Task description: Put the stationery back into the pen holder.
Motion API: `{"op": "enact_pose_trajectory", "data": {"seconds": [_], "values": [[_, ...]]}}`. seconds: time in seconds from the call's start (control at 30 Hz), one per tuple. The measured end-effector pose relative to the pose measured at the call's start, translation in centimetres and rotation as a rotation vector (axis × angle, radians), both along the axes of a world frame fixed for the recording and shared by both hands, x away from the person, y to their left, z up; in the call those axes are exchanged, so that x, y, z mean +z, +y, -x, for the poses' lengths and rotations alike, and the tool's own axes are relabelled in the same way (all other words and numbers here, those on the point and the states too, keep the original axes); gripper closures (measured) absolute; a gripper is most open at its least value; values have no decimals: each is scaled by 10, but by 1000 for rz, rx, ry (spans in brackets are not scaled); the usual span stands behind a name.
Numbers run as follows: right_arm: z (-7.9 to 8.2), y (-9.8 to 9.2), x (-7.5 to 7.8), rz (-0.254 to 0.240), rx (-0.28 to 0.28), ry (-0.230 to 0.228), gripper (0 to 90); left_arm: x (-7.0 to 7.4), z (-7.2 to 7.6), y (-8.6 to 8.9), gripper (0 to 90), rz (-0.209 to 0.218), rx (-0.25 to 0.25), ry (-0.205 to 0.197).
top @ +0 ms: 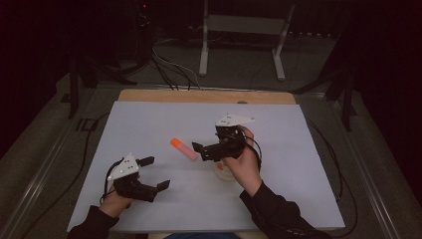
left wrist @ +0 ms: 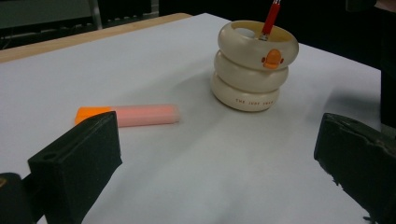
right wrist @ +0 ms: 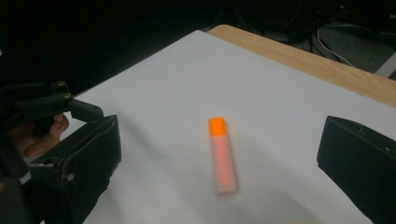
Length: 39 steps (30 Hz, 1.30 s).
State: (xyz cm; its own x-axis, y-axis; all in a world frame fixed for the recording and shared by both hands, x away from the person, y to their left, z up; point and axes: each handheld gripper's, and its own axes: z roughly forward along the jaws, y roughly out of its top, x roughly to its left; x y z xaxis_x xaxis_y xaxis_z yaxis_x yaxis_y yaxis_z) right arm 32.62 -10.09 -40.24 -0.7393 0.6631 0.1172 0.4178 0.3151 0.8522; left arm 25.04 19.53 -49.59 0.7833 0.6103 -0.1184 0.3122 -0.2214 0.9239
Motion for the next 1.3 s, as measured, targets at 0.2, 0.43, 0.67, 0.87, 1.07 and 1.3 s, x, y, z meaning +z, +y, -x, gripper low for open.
{"op": "enact_pose_trajectory", "data": {"seconds": [0.2,0.43,0.67,0.87,1.07,1.3], "values": [[-1,22,-4,11,23,-3,0,0,0,2,12,0,5,-4],[1,52,-19,-13,2,65,0,-1,1,6,12,5,15,-8],[-6,73,-34,2,-10,119,57,-2,3,9,12,4,23,-8],[-18,86,-50,81,-43,160,176,-4,3,10,12,3,24,-4],[-33,92,-67,201,-76,192,293,-4,3,12,12,6,26,-6],[-50,99,-80,316,-71,253,386,-3,3,10,12,2,23,-8]]}}
